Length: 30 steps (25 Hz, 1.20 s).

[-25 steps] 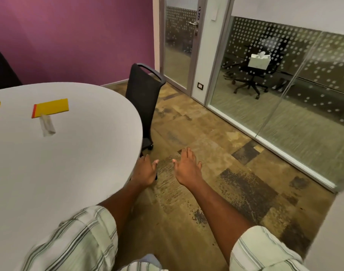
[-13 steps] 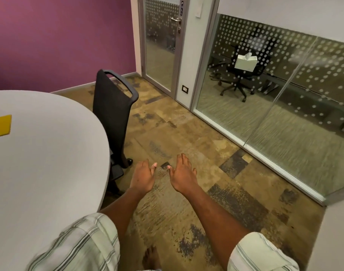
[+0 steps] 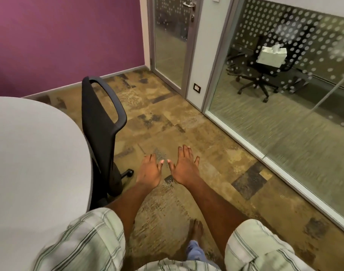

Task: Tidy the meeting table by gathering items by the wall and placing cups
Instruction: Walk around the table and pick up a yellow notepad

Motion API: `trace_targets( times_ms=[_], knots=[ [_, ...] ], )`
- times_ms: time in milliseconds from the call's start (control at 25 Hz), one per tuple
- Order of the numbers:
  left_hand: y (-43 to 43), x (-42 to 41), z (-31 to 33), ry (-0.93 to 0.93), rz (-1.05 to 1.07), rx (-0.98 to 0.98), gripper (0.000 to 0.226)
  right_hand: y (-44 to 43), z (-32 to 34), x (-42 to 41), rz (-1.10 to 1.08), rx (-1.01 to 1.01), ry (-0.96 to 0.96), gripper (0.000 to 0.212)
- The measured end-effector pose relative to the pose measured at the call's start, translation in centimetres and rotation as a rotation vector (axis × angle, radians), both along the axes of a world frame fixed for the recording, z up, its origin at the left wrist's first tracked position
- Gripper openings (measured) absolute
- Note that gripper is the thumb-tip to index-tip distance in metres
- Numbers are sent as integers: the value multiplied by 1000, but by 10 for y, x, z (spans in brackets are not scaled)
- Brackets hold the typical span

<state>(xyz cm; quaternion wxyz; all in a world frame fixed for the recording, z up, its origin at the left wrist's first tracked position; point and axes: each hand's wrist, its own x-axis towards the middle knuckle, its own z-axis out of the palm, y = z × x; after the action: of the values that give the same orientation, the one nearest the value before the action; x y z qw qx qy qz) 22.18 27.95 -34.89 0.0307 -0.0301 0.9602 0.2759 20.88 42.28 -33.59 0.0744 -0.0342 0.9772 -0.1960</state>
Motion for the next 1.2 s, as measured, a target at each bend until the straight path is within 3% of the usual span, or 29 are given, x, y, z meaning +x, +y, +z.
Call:
trace_targets(
  times_ms=[120, 520, 1000, 1200],
  knots=[
    [16, -63, -6, 38, 14, -34, 51, 14, -9, -74, 63, 22, 21, 73],
    [47, -268, -4, 7, 342, -65, 62, 56, 5, -314, 280, 81, 26, 74],
    [-38, -515, -14, 36, 645, -31, 60, -64, 10, -577, 495, 160, 10, 73],
    [-104, -571, -4, 53, 798, -73, 60, -139, 13, -653, 619, 122, 5, 74]
  ],
)
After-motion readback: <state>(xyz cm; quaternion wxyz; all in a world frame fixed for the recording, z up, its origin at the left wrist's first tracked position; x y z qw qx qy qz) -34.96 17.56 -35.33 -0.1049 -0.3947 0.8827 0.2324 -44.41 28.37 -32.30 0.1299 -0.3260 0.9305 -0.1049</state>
